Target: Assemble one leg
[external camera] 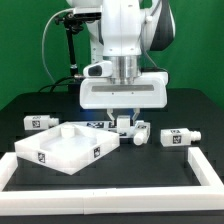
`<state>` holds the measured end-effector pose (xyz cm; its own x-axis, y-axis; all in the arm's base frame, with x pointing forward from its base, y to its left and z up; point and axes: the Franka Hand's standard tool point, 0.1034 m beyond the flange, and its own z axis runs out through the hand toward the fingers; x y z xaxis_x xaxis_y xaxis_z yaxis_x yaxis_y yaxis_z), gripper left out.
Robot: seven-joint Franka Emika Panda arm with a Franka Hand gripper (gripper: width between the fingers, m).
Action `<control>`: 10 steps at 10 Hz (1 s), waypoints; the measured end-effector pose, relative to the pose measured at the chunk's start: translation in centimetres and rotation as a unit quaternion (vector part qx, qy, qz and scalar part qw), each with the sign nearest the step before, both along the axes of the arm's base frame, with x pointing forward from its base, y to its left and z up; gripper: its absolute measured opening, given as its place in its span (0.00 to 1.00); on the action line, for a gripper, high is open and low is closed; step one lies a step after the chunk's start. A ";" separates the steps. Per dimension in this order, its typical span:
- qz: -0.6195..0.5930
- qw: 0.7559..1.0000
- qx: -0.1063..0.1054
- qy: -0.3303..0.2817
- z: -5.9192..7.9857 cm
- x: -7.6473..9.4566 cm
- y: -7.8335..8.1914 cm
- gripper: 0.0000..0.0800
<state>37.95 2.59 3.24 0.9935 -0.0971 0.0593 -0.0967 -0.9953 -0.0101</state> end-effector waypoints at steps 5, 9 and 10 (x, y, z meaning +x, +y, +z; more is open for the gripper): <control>0.005 1.000 -0.003 0.010 -0.7 -1.1 -1.1 0.33; 0.007 1.000 -0.009 0.020 -2.6 -2.1 -1.7 0.33; 0.009 1.000 -0.008 0.018 -2.5 -1.5 -1.9 0.33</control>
Offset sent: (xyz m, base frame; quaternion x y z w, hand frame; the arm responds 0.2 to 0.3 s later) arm -0.0090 -0.0123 0.0032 0.0376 -0.0579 0.0195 0.9974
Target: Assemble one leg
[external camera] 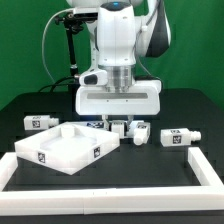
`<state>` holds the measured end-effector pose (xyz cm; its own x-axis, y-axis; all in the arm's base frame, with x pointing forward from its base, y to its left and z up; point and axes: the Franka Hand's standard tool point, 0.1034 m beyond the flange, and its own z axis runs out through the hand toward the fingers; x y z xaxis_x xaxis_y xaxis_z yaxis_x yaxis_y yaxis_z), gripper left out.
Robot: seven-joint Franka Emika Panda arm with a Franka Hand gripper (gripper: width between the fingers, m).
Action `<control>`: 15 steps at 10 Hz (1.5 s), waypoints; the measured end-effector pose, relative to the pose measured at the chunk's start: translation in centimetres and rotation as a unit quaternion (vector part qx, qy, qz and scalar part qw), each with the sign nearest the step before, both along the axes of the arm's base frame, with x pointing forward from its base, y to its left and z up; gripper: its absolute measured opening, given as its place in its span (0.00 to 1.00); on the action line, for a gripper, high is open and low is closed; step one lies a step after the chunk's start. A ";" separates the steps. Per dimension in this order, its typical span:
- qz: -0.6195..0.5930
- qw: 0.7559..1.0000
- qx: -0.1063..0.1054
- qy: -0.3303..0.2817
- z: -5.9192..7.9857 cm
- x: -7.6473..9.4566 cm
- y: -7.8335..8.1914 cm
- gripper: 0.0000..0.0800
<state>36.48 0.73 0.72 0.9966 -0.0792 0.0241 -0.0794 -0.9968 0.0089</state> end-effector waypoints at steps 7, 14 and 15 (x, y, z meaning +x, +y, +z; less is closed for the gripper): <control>0.003 1.000 0.024 0.019 5.8 1.1 0.3 0.80; 0.271 0.961 -0.006 -0.051 6.6 4.6 -6.1 0.81; 0.271 0.961 -0.006 -0.050 6.6 4.5 -6.1 0.81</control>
Offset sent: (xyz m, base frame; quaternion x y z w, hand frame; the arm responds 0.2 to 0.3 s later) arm 0.0041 -0.0035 0.0337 -0.0108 -0.0120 -0.0158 0.9997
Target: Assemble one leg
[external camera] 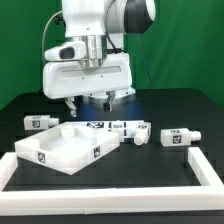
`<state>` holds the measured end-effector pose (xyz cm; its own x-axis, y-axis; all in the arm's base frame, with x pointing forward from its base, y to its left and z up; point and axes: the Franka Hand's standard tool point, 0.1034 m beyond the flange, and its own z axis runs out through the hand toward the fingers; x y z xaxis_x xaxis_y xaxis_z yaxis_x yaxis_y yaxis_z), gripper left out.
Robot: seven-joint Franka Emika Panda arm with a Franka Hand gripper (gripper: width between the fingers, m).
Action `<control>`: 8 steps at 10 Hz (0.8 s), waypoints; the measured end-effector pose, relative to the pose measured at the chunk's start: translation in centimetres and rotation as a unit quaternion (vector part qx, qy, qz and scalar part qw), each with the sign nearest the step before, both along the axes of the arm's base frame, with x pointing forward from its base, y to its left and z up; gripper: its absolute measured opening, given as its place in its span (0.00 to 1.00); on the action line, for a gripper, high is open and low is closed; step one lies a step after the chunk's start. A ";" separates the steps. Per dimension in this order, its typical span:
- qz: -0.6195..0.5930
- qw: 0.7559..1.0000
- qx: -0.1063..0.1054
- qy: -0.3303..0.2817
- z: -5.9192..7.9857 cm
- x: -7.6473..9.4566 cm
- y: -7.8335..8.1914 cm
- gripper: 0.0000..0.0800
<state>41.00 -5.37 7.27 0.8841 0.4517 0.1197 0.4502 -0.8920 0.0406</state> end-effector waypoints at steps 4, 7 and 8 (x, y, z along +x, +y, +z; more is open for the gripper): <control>0.015 1.000 -0.003 0.021 -1.4 -0.5 0.5 0.81; 0.013 0.999 -0.015 0.029 -3.8 -1.4 0.3 0.81; 0.013 0.999 -0.020 0.025 -4.3 -2.6 0.3 0.81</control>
Offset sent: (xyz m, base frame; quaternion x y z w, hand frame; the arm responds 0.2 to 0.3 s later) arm -0.0093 -0.0132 -0.0264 -0.0200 -0.1044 -0.0616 0.9924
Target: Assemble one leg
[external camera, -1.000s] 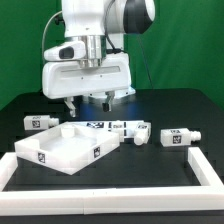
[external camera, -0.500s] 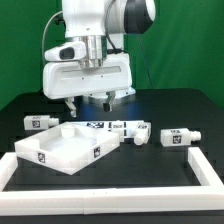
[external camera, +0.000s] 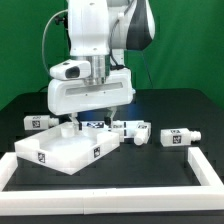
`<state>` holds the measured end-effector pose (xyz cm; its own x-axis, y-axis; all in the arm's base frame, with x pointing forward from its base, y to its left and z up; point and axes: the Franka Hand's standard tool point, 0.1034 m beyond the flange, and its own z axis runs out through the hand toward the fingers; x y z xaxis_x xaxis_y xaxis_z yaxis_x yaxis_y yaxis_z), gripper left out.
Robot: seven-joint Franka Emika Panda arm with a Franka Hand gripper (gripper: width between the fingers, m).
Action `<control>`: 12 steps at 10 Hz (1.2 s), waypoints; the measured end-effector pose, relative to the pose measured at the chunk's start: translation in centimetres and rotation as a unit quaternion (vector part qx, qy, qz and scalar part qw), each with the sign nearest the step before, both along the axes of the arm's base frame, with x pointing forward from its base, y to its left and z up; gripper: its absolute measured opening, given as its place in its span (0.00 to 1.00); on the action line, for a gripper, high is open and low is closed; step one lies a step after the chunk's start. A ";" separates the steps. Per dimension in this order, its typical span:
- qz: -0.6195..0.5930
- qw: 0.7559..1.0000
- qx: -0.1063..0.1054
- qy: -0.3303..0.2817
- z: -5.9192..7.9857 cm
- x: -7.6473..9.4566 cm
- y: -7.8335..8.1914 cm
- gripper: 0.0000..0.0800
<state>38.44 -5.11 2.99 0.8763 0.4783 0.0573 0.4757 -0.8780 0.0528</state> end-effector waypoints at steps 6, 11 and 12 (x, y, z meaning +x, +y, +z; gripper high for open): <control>0.112 0.993 0.002 0.033 -0.2 0.4 -2.2 0.81; 0.118 0.992 0.007 0.048 -1.8 0.0 -1.5 0.81; 0.118 0.992 0.007 0.047 -1.8 0.0 -1.4 0.81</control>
Offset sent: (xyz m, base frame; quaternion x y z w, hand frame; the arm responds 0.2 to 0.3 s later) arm 0.0029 -0.0260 -0.0024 0.0555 -0.0367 -0.1592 0.9850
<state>38.41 -6.56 1.22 0.7417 0.6706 -0.0117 0.6704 -0.7418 -0.0139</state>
